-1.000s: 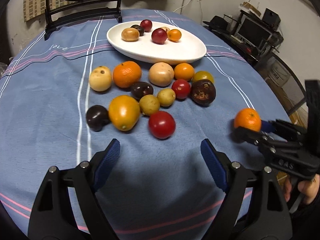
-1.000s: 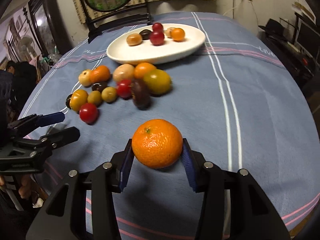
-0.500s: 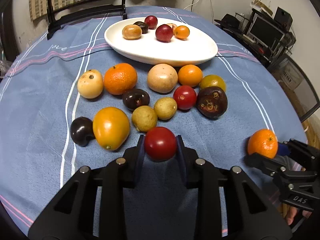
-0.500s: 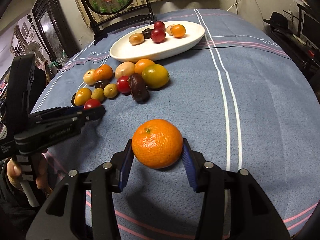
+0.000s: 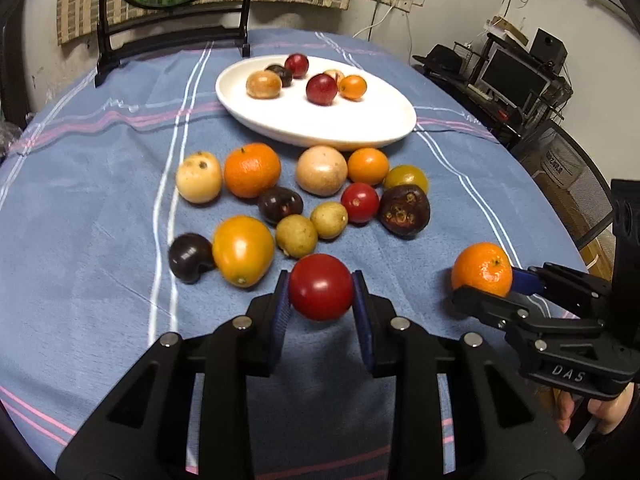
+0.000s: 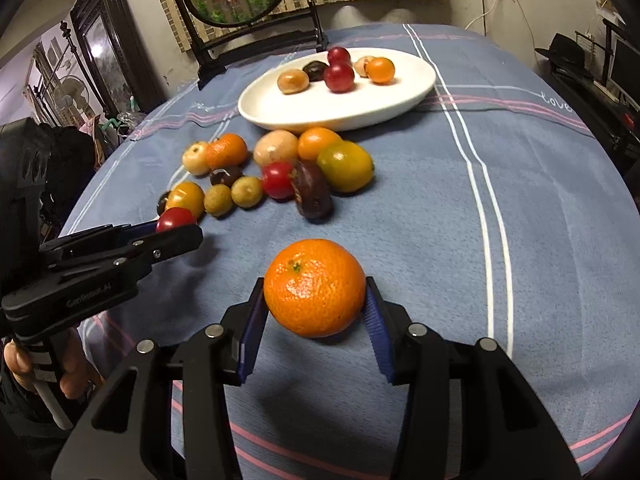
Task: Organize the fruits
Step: 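Grasp the red tomato with the left gripper and lift it while the right gripper holds the mandarin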
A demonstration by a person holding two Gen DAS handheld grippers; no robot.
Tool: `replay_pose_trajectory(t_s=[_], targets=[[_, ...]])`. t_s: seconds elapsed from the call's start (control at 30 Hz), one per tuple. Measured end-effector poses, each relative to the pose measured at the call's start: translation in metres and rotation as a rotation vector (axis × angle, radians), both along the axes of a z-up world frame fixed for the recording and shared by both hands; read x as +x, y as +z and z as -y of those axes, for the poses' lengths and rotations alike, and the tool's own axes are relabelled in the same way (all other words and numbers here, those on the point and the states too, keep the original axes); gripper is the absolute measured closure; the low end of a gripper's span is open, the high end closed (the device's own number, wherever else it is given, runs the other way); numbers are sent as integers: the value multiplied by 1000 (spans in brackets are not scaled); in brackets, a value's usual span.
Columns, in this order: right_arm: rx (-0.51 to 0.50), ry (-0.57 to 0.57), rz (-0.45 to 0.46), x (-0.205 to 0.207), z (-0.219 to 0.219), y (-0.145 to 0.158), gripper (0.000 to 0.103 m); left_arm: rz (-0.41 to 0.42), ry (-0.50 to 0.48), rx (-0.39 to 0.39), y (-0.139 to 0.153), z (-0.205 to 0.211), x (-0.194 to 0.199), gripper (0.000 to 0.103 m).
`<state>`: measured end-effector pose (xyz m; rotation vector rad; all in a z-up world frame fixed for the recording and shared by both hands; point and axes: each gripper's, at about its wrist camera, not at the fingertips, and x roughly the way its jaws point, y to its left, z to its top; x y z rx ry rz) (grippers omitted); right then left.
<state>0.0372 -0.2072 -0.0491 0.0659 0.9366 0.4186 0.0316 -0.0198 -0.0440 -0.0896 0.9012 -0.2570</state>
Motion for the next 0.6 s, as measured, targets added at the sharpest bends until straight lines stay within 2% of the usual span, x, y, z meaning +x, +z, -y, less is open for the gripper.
replay_pose_trajectory(t_s=[0.33, 0.5, 0.6], targets=[[0, -12, 71, 30, -4, 31, 56, 62, -11, 2, 42, -16, 26, 73], [-17, 21, 96, 69, -10, 53, 56, 103, -13, 39, 70, -21, 75, 73], [-34, 39, 71, 117, -15, 57, 56, 83, -8, 21, 72, -21, 116, 72]])
